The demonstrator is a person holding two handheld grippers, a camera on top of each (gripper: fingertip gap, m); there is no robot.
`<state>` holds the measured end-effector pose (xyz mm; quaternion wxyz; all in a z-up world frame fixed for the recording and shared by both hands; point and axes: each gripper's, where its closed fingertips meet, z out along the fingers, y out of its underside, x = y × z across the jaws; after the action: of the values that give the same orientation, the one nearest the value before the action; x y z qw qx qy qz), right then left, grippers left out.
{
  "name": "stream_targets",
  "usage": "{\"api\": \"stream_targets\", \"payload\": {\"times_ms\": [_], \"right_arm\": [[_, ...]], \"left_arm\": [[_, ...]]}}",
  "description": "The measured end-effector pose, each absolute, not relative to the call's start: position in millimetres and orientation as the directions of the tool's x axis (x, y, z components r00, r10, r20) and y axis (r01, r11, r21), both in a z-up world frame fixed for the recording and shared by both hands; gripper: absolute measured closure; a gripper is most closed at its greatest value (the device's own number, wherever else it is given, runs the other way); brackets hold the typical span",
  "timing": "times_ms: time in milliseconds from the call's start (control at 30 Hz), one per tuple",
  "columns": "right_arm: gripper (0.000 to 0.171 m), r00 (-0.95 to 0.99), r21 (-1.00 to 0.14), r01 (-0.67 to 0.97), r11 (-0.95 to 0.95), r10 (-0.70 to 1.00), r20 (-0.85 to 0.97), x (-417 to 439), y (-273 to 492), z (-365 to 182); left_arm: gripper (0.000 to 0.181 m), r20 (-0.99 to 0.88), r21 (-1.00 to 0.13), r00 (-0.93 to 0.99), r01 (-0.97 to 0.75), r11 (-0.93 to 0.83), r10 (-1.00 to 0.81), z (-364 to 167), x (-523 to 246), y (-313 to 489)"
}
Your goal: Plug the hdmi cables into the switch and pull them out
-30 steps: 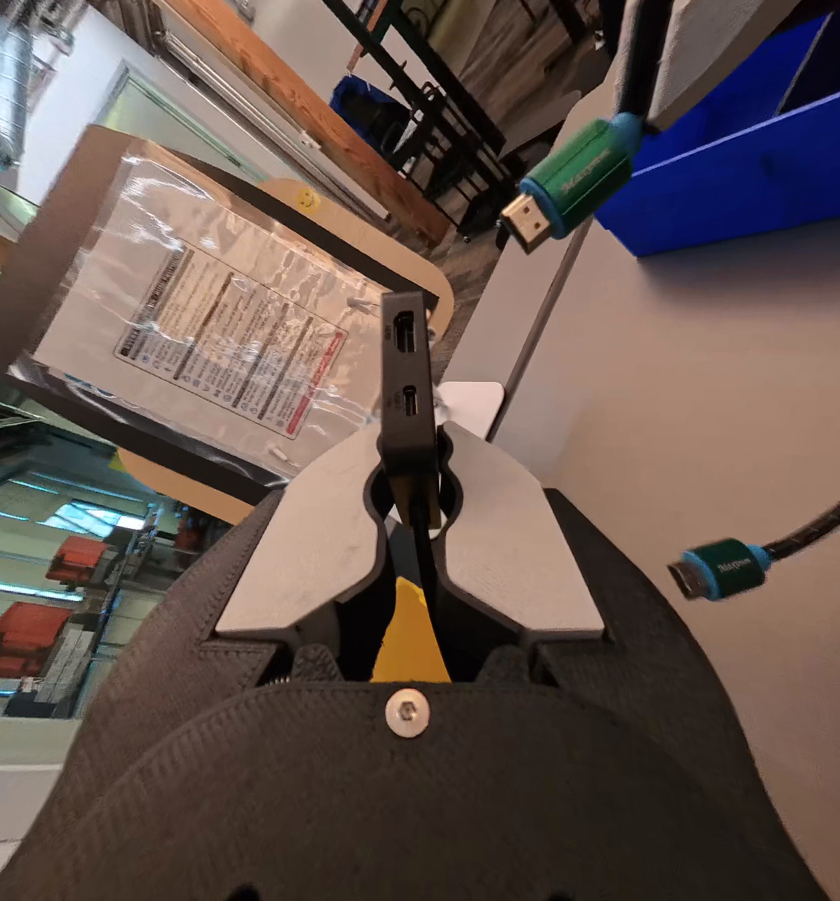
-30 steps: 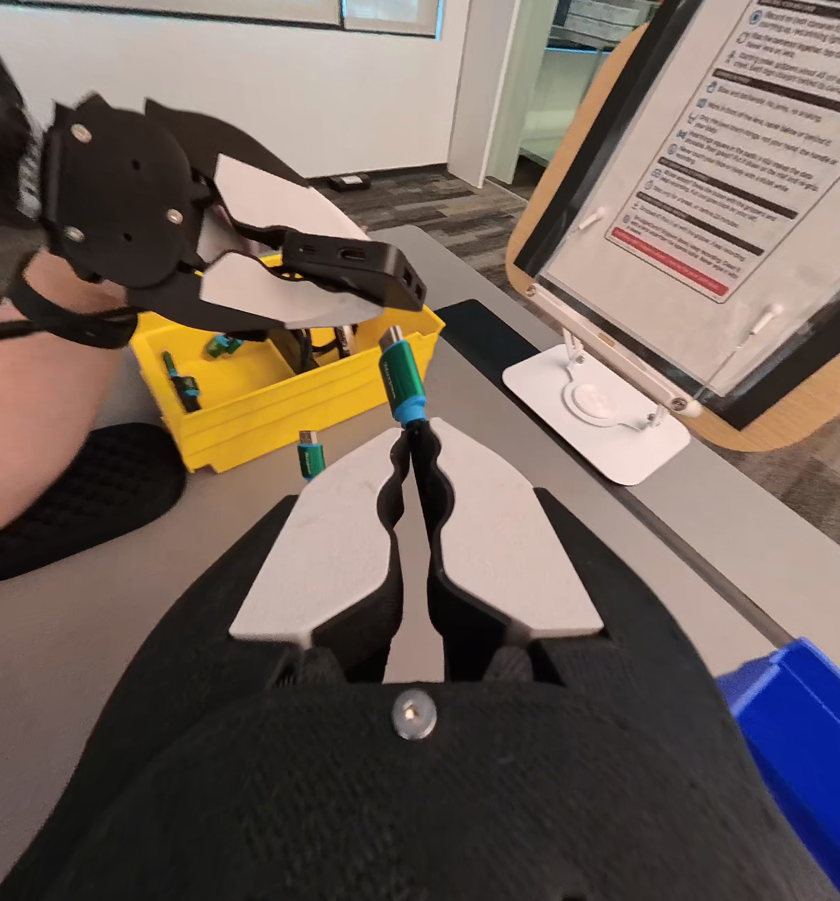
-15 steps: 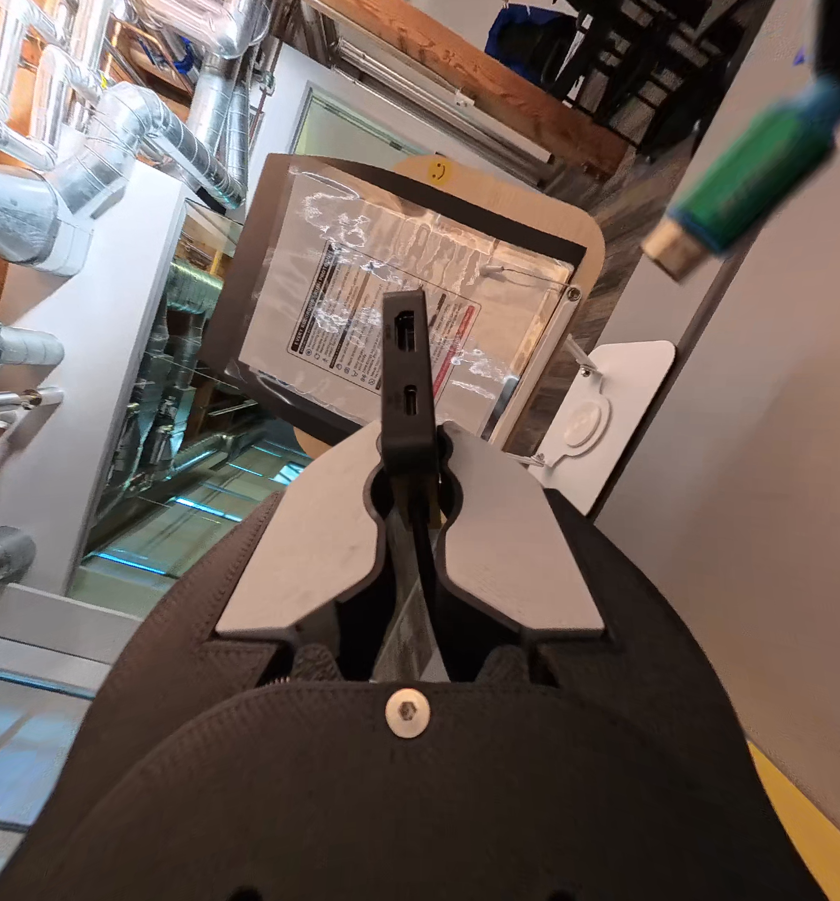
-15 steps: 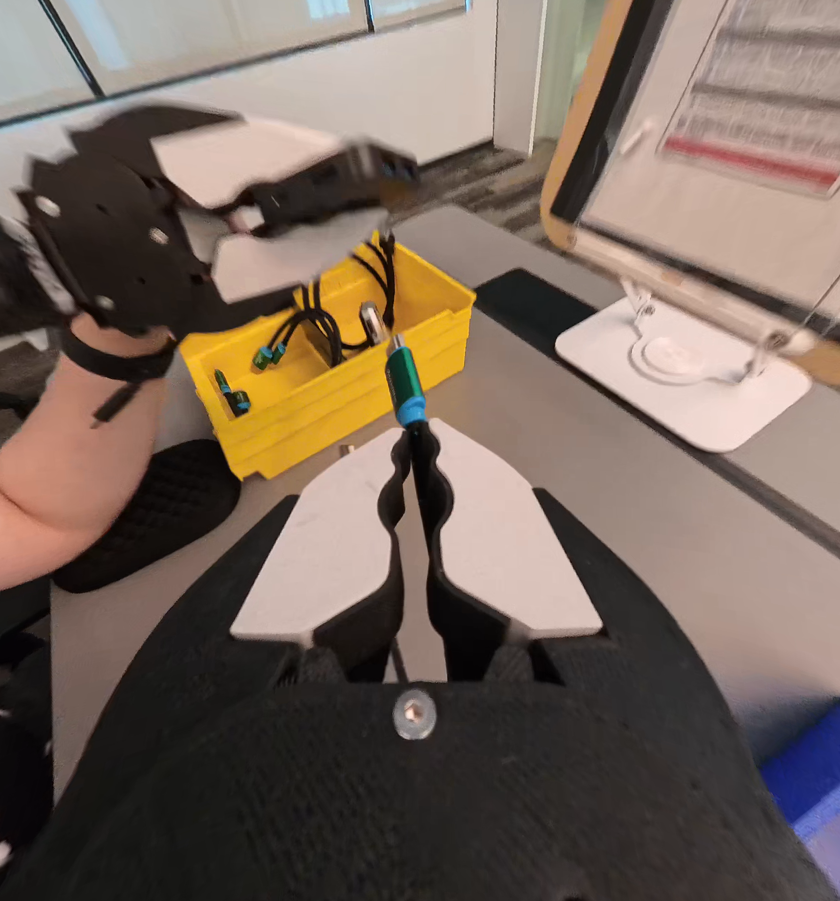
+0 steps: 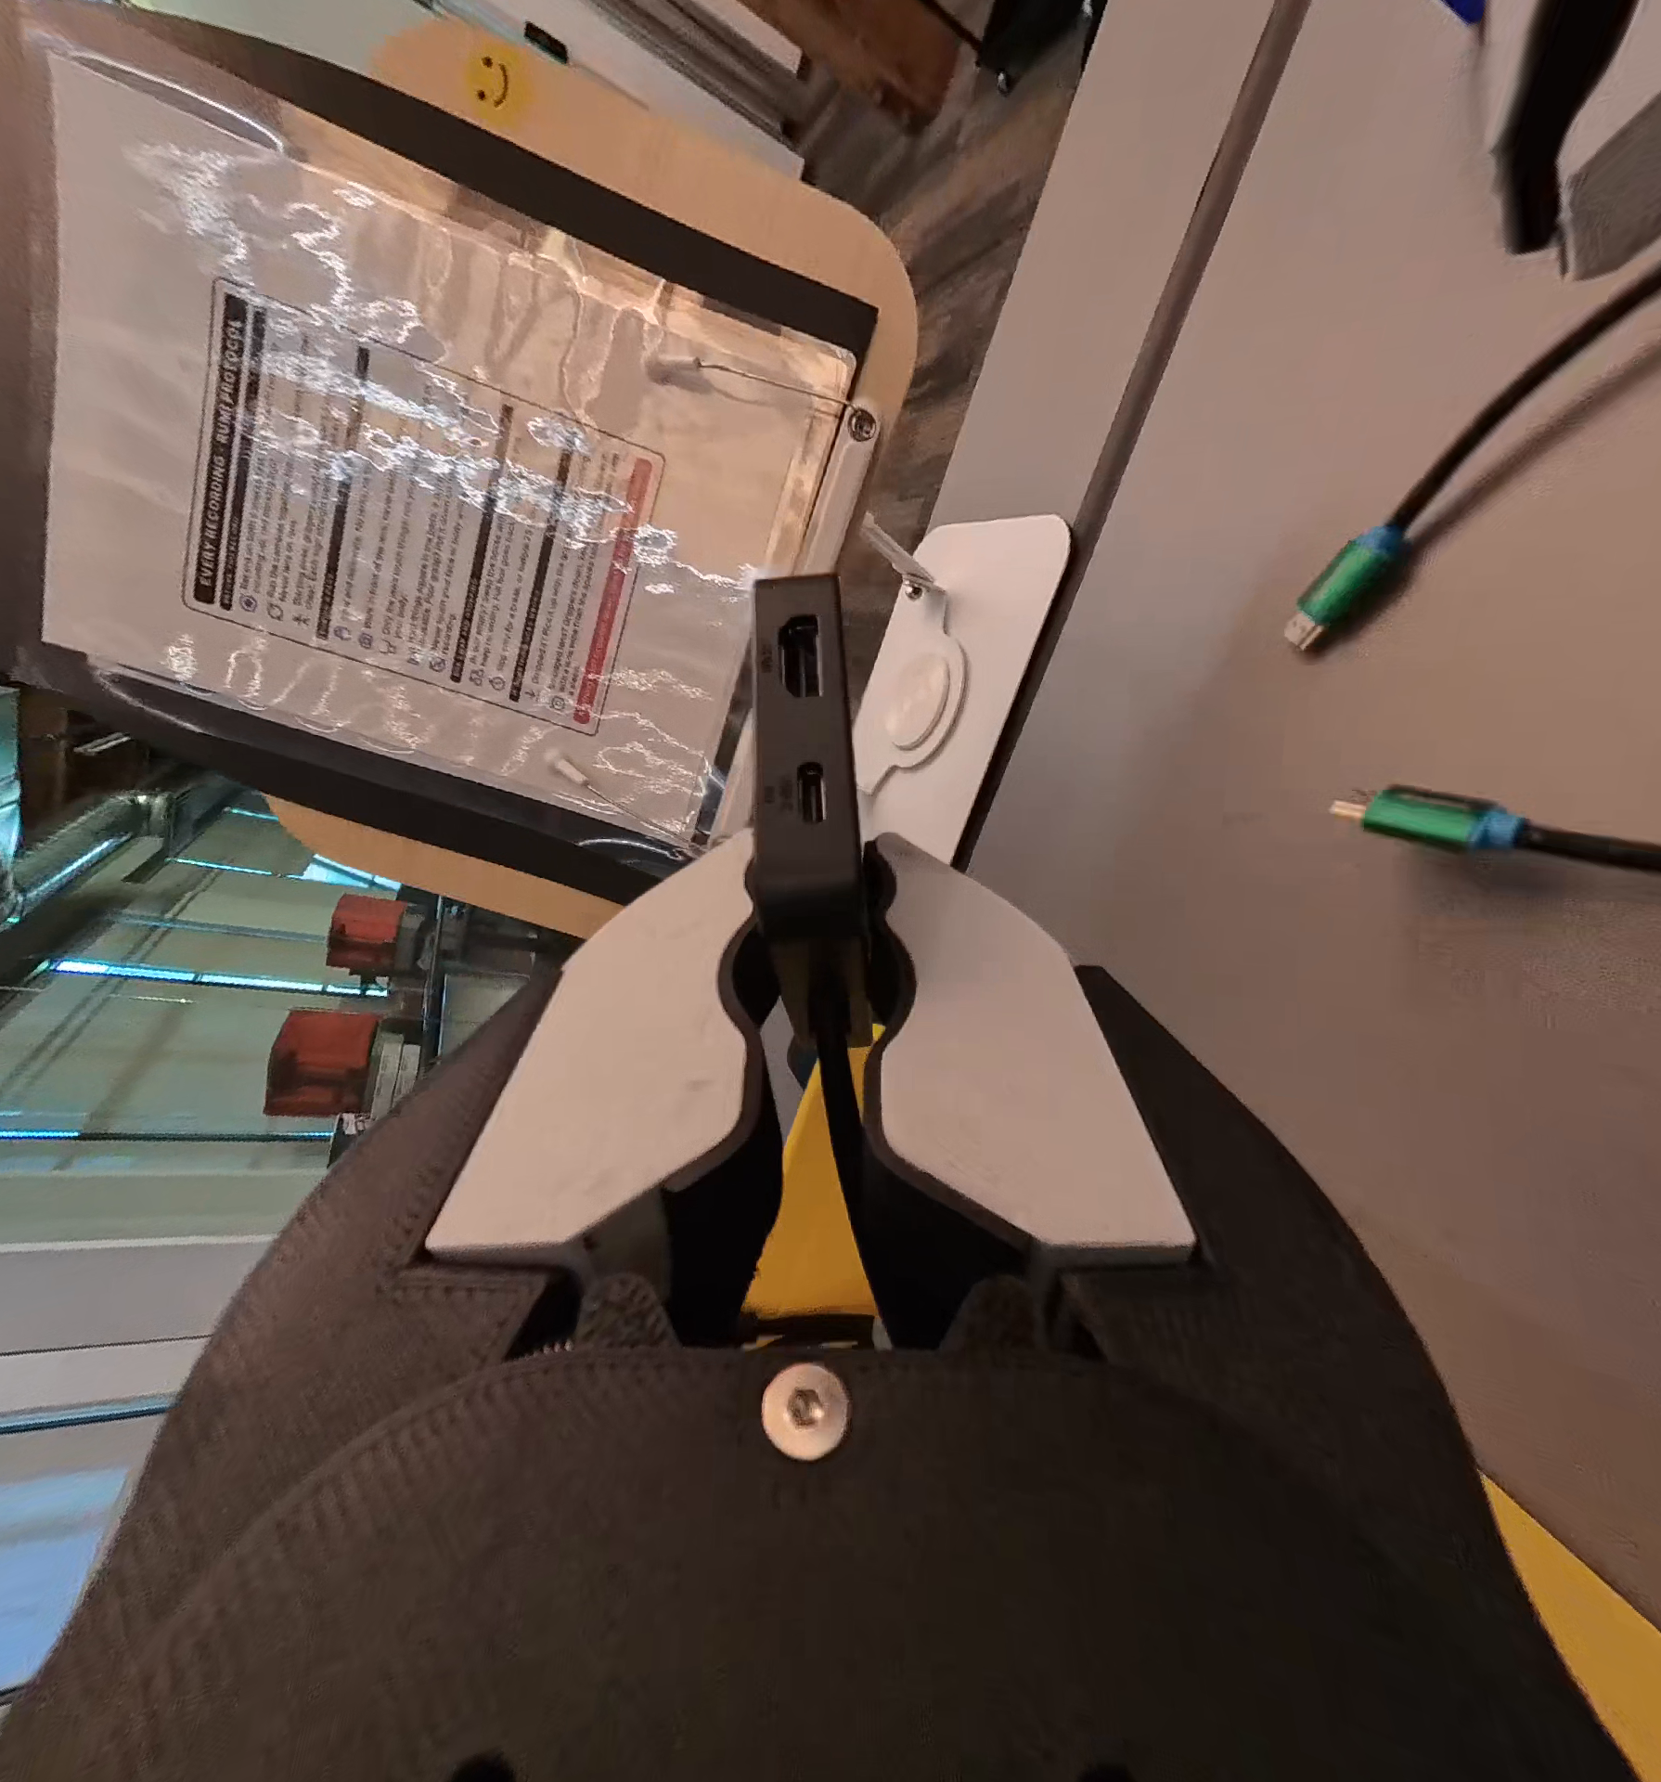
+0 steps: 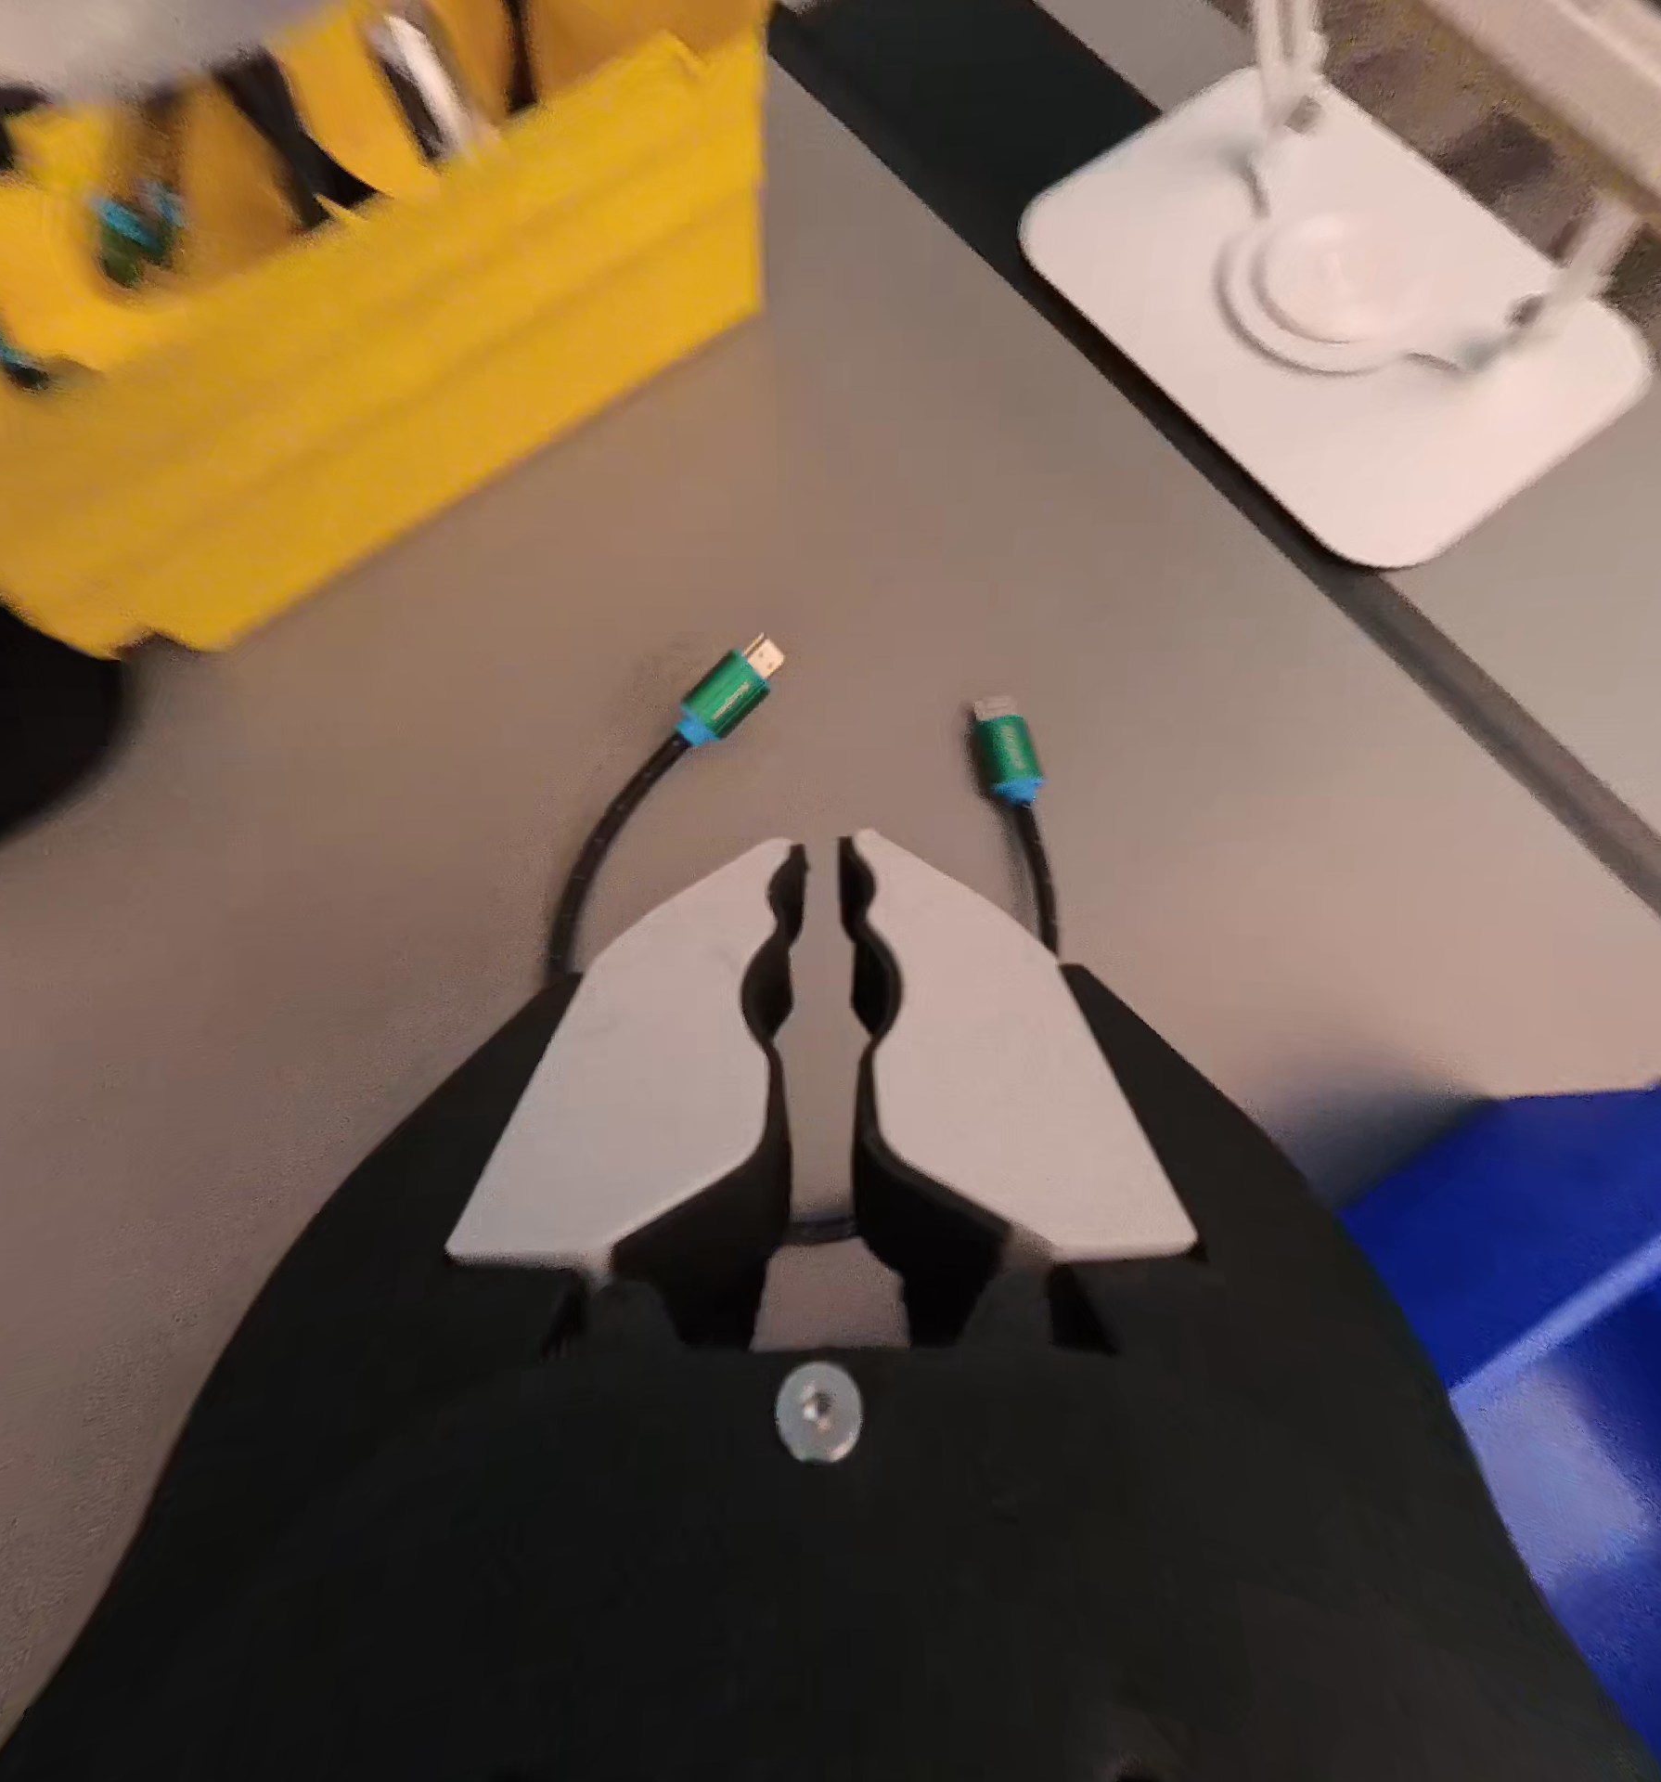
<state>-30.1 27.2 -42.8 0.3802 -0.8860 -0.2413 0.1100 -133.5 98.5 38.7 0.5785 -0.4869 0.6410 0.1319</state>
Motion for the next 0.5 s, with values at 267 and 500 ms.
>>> {"api": "stream_targets", "payload": {"times_ms": [267,500], "right_arm": [[0.156,0.879,-0.783,0.333,-0.525,0.473,0.057,-6.9,33.7,-22.8],[0.150,0.925,-0.833,0.175,-0.525,0.378,-0.044,47.9,21.0,1.2]], "left_arm": [[0.168,-0.851,-0.223,-0.046,-0.870,0.439,-0.524,-11.5,-128.3,93.3],[0.168,-0.811,0.046,-0.329,-0.860,0.508,-0.484,-74.0,-103.8,64.1]]}}
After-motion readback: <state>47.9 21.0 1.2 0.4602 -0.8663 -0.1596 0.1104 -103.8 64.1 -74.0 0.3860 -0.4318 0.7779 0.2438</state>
